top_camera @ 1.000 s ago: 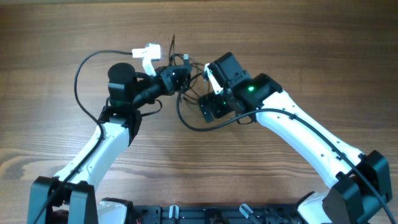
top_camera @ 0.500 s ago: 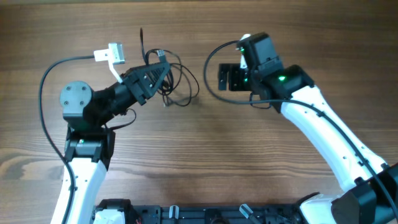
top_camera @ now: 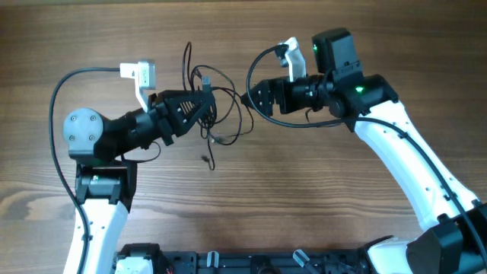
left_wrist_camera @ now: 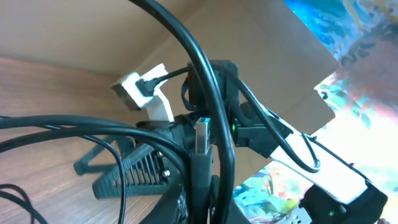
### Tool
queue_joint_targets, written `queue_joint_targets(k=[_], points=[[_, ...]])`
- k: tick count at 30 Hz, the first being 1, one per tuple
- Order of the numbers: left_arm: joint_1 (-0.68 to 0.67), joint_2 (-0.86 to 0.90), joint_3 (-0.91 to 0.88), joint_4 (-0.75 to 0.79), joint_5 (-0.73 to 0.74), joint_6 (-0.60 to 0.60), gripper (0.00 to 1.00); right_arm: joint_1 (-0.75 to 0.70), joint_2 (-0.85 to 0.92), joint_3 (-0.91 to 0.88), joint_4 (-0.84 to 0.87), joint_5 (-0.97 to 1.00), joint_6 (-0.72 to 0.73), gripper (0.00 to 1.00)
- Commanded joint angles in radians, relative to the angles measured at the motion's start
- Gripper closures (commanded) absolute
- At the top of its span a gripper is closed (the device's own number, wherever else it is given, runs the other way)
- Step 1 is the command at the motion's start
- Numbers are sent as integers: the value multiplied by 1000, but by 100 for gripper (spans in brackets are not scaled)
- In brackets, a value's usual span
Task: Untangle cables
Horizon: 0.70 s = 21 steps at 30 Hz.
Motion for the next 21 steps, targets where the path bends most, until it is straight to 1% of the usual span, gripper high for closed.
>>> queue_joint_targets(k=[1, 2, 3, 4, 5, 6, 7, 12, 14, 15, 16, 18, 21], points=[[5, -22, 19, 20, 16, 2, 90, 23, -20, -2, -35, -47, -16, 5], [5, -22, 19, 26, 16, 2, 90, 39, -20, -2, -35, -48, -14, 10], [5, -22, 19, 26, 16, 2, 90, 61, -20, -2, -34, -47, -13, 11], [5, -22, 19, 26, 16, 2, 90, 82, -20, -2, -34, -34, -12, 19], [5, -22, 19, 26, 16, 2, 90, 103, -20, -2, -34, -9, -11, 33], [5, -22, 19, 26, 16, 2, 90, 118, -20, -2, -34, 15, 12, 43], [5, -22, 19, 26, 16, 3, 90, 135, -20, -2, -34, 45, 39, 43], [5, -22, 19, 26, 17, 3, 90, 217, -19, -2, -30, 171, 60, 44], [5, -22, 19, 26, 18, 2, 90, 231, -16, -2, -27, 186, 61, 50], [5, -22, 19, 26, 20, 2, 90, 237, -11, -2, -28, 185, 63, 51], [5, -22, 19, 26, 20, 2, 90, 244, -3, -2, -28, 186, 62, 51], [5, -22, 19, 26, 20, 3, 90, 256, 13, -2, -34, 187, 58, 43], [5, -22, 19, 26, 21, 2, 91, 257, 51, -2, -40, 187, 58, 40]])
